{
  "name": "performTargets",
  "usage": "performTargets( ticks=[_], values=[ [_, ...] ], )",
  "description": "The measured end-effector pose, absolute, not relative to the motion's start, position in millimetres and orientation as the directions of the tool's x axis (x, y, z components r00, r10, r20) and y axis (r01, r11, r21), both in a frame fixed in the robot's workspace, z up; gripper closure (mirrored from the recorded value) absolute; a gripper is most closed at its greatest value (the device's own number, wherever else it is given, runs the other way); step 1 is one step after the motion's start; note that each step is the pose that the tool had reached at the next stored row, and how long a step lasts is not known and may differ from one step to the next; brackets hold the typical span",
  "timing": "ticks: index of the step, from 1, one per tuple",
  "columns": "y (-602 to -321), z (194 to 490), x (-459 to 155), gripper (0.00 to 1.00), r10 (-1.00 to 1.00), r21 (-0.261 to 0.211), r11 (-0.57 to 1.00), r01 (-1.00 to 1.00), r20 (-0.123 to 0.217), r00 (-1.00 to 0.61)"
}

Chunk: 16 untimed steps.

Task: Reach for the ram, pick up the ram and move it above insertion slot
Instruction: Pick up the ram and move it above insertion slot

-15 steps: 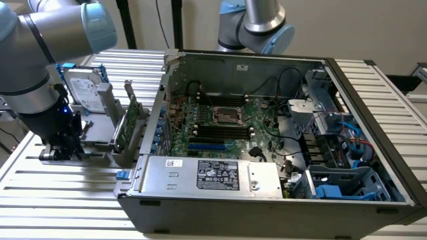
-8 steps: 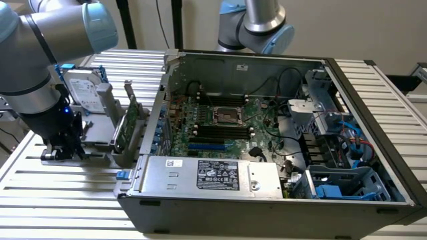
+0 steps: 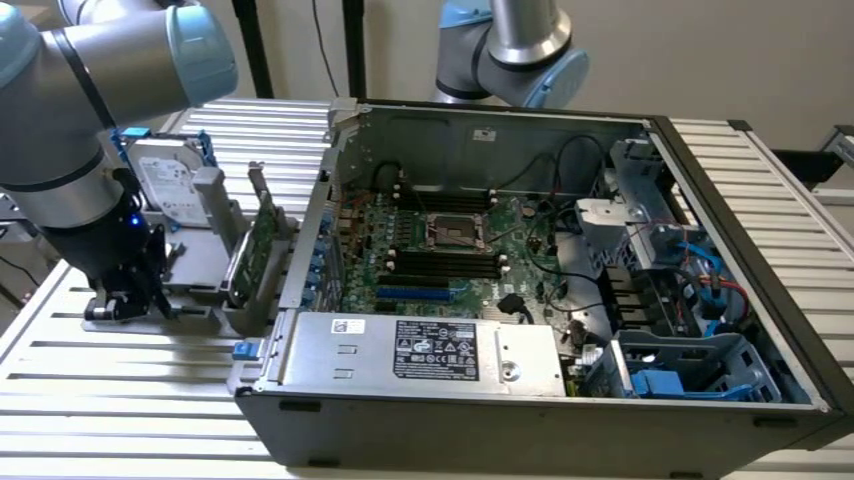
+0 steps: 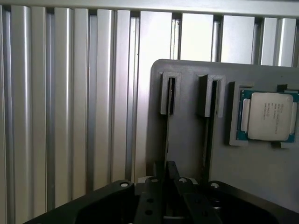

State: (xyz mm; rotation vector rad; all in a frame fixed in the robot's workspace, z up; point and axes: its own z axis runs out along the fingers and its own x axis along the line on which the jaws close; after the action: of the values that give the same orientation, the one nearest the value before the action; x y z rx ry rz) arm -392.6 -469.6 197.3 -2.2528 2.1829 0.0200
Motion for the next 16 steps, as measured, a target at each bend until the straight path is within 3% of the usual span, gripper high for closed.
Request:
performTargets(
  ticks=[16],
  values=[
    [-469.6,204.7,-391.4,0.87,-0.999,0.011,-0.031,-0.999,-0.014,0.031]
  ],
)
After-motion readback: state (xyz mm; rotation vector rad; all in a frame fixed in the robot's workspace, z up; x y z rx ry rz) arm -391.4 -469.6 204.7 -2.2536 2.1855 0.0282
